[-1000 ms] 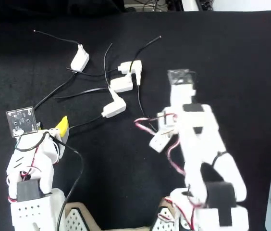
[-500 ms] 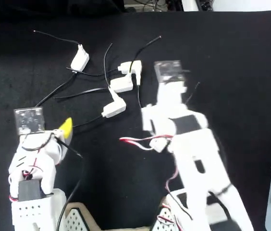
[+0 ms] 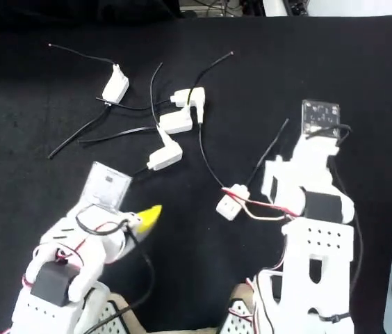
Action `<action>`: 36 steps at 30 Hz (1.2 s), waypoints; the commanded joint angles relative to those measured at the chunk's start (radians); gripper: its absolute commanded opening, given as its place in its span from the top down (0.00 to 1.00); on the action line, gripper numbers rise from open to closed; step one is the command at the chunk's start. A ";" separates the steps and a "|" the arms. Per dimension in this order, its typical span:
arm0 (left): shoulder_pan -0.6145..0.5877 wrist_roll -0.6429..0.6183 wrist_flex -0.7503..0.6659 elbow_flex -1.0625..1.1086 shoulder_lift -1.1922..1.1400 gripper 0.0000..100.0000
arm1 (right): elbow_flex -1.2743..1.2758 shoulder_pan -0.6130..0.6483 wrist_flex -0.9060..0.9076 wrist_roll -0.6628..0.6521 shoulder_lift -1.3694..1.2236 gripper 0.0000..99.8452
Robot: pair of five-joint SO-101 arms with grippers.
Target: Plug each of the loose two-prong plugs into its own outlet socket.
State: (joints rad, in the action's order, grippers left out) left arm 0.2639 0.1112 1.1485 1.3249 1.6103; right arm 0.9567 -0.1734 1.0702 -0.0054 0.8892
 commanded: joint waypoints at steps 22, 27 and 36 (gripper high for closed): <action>0.390 -0.103 -0.445 -0.400 -1.011 0.67 | 0.110 -0.322 0.000 -0.071 0.024 0.99; 0.395 -0.104 -0.505 -0.472 -1.143 0.67 | 0.133 -0.319 -0.002 -0.071 0.024 0.99; 0.418 -0.106 -0.563 -0.616 -1.395 0.67 | 0.133 -0.318 -0.002 -0.071 0.025 0.99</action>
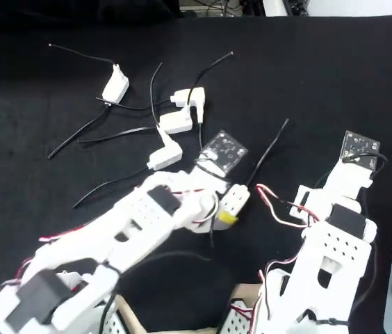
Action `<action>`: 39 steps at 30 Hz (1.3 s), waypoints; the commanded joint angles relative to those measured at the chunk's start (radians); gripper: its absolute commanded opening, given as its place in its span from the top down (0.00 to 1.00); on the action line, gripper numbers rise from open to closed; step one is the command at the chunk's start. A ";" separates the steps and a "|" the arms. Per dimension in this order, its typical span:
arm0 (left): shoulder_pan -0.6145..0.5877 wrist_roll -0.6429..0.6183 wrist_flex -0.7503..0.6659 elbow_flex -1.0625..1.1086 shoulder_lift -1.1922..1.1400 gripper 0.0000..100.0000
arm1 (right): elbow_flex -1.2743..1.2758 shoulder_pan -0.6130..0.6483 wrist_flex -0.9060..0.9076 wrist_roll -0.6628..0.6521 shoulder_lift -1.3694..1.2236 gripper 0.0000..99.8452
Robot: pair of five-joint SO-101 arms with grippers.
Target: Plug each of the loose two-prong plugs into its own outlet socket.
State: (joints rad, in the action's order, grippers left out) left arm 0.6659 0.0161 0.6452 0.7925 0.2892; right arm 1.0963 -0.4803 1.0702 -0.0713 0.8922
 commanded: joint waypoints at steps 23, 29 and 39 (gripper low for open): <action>0.030 -0.078 -0.285 -0.081 -0.264 0.89 | -0.007 -0.012 0.000 -0.005 0.022 0.99; -0.005 0.068 -0.167 -0.077 -0.176 0.93 | -0.007 -0.017 0.002 -0.005 0.022 0.99; -0.124 0.157 0.199 -0.016 0.264 0.93 | -0.008 -0.011 0.002 -0.005 0.022 0.99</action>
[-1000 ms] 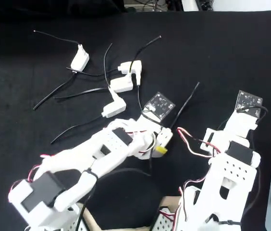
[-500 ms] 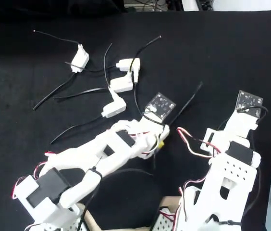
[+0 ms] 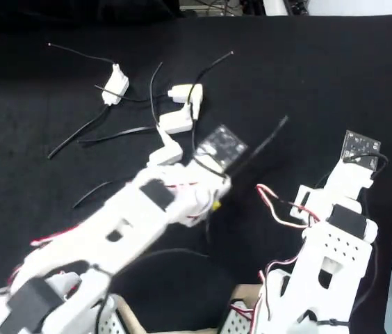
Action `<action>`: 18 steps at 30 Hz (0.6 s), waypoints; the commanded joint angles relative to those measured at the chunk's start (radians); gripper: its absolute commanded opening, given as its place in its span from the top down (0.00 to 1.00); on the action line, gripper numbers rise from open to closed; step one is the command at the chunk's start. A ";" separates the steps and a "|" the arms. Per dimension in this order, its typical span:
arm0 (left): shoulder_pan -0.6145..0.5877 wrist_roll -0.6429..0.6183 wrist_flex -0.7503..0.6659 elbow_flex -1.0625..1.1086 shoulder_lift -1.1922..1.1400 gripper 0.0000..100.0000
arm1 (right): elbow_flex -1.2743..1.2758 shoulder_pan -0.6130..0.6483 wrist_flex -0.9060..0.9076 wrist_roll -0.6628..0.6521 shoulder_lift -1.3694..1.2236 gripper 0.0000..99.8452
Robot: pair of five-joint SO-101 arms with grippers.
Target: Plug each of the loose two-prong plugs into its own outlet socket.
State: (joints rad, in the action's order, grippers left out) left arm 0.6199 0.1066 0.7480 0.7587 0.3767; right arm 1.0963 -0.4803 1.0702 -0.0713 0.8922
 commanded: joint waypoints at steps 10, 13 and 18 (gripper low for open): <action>-0.252 0.249 -0.040 0.308 0.216 0.91 | -0.007 0.041 0.006 0.005 0.022 0.99; -0.277 0.245 -0.078 0.360 0.204 0.79 | -0.007 0.063 0.006 0.005 0.022 0.99; -0.323 0.166 -0.028 0.337 0.259 0.69 | -0.010 0.071 0.008 0.005 0.022 0.99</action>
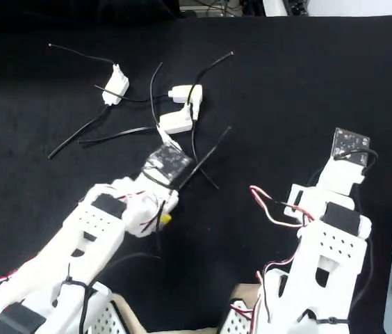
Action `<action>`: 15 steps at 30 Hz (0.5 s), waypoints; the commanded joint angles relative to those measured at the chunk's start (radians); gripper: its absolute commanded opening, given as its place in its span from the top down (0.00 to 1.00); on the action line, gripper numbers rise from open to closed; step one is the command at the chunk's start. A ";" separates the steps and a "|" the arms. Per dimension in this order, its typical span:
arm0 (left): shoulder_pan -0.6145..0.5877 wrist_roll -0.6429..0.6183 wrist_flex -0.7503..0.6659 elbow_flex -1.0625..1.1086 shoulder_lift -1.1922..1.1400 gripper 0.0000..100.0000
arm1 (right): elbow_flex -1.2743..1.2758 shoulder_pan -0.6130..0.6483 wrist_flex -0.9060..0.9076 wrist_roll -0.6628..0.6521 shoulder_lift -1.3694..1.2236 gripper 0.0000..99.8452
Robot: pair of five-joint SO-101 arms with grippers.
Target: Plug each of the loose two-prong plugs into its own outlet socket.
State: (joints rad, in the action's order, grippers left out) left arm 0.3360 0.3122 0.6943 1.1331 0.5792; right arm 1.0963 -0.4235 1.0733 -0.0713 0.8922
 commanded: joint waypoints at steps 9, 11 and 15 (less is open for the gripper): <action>-0.048 -0.060 0.358 -0.122 0.396 0.69 | -0.054 0.150 0.051 -0.003 0.018 0.99; -0.084 -0.103 0.390 -0.093 0.493 0.69 | -0.073 0.213 0.077 -0.002 0.015 0.99; -0.211 -0.138 0.420 -0.002 0.669 0.69 | -0.114 0.324 0.140 -0.003 0.013 0.99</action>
State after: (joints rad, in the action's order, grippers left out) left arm 0.2363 0.2110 1.0794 1.0840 1.0840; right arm 1.0733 -0.1749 1.1776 -0.0729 0.8922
